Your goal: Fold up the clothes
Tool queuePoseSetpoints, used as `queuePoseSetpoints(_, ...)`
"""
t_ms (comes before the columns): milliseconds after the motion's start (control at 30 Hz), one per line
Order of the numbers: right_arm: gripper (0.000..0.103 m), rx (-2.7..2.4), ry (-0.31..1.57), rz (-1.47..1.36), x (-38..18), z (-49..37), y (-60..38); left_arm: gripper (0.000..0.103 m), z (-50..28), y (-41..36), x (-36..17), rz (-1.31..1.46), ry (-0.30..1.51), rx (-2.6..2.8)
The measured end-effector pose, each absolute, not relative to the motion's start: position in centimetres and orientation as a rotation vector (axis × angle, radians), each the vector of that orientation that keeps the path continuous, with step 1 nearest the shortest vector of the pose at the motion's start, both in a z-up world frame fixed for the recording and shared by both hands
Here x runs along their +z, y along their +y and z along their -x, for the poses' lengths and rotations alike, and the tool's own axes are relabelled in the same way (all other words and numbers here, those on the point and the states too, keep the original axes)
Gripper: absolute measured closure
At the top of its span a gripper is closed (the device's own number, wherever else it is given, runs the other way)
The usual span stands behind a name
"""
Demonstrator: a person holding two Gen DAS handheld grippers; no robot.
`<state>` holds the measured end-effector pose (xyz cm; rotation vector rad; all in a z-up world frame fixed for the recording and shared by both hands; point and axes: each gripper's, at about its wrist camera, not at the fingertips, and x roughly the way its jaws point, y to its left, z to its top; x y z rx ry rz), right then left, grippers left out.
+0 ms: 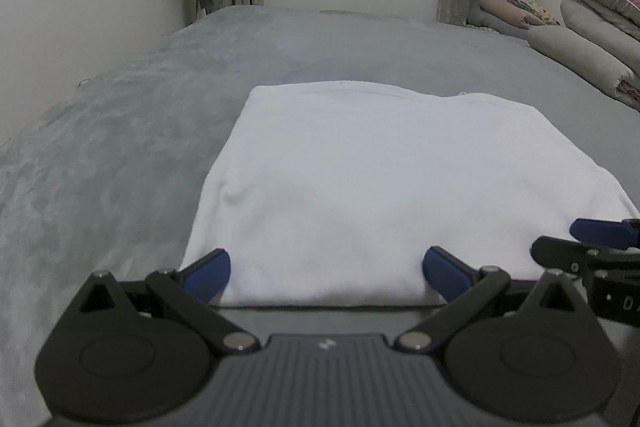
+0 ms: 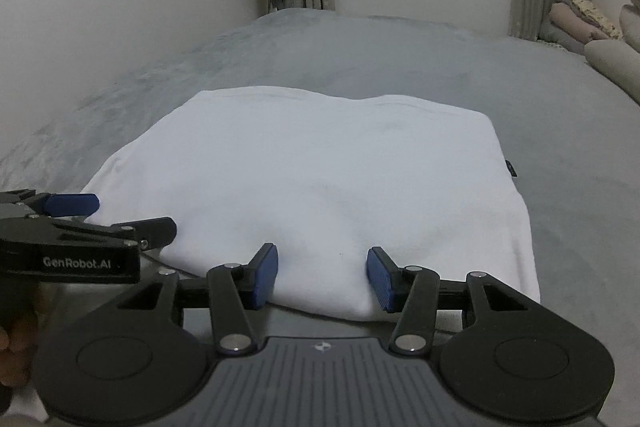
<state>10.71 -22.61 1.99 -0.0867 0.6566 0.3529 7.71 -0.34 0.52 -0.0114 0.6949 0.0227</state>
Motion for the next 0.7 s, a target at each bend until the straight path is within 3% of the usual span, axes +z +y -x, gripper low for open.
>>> queuePoseSetpoints(400,0.054,0.260,0.699,-0.092,3.5,-10.4,-29.6,0.000,-7.4,4.0,2.0,0.083,0.706,0.024)
queuePoseSetpoints(567,0.062,0.261,0.707,-0.215,3.3,-10.6,-32.7,0.000,-7.8,7.5,1.0,0.174,0.728,0.040)
queuePoseSetpoints(700,0.063,0.216,0.716,-0.259,4.0,-10.5,-33.6,0.000,-8.0,7.1,1.4,0.110,0.745,0.077)
